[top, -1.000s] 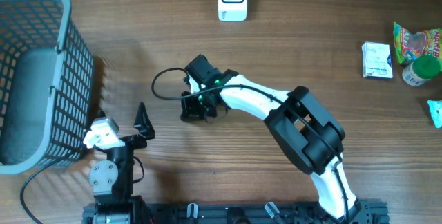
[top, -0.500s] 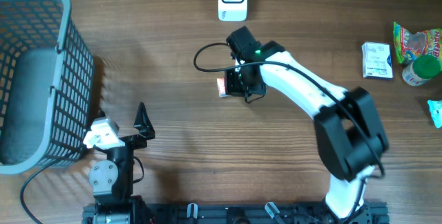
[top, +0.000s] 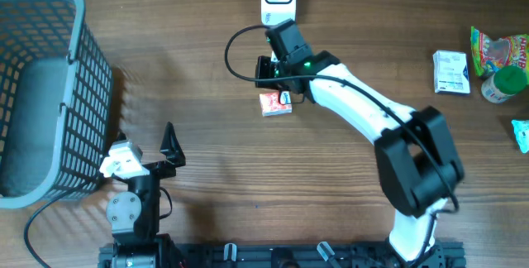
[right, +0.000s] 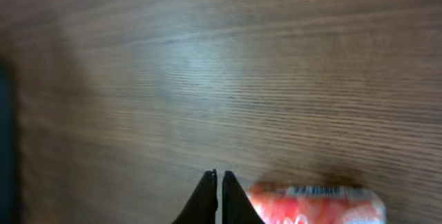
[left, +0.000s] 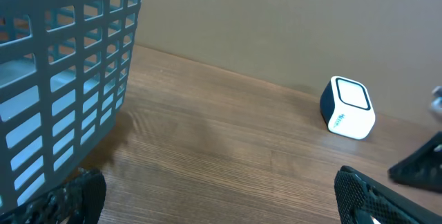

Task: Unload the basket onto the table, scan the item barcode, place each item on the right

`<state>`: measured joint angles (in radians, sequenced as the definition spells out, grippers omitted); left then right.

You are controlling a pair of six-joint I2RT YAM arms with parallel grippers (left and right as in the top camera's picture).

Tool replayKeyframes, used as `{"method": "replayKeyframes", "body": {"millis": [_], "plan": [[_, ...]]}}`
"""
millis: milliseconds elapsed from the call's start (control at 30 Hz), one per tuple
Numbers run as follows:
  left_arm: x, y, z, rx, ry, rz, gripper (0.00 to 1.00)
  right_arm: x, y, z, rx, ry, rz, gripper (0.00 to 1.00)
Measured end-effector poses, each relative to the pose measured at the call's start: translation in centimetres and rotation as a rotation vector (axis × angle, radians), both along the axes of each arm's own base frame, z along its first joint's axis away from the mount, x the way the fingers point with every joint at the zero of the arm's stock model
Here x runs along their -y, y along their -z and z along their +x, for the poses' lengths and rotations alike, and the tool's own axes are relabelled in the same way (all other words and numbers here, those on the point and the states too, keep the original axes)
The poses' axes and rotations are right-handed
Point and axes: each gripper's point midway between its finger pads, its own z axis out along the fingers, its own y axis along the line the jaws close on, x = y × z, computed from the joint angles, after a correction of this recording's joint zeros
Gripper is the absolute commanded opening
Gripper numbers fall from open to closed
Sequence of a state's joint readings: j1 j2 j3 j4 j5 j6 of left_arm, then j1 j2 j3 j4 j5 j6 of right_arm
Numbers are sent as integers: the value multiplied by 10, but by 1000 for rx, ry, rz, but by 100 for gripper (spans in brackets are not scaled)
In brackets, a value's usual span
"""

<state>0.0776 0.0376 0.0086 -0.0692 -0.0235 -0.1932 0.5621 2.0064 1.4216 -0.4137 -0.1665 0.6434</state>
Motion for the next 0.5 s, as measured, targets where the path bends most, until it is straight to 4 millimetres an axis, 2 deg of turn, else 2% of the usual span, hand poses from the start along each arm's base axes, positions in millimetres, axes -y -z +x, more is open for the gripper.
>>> {"method": "replayKeyframes", "body": {"millis": [167, 233, 333, 433, 500], "plan": [[0, 0, 0, 0, 0, 0, 100, 4, 45, -5, -83, 24, -40, 5], [0, 0, 0, 0, 0, 0, 100, 4, 55, -9, -111, 21, -44, 5], [0, 0, 0, 0, 0, 0, 100, -2, 58, -21, -158, -39, -18, 4], [0, 0, 0, 0, 0, 0, 100, -14, 56, -49, -245, -172, 45, 4], [0, 0, 0, 0, 0, 0, 100, -8, 60, -81, -364, -255, 39, 5]]}}
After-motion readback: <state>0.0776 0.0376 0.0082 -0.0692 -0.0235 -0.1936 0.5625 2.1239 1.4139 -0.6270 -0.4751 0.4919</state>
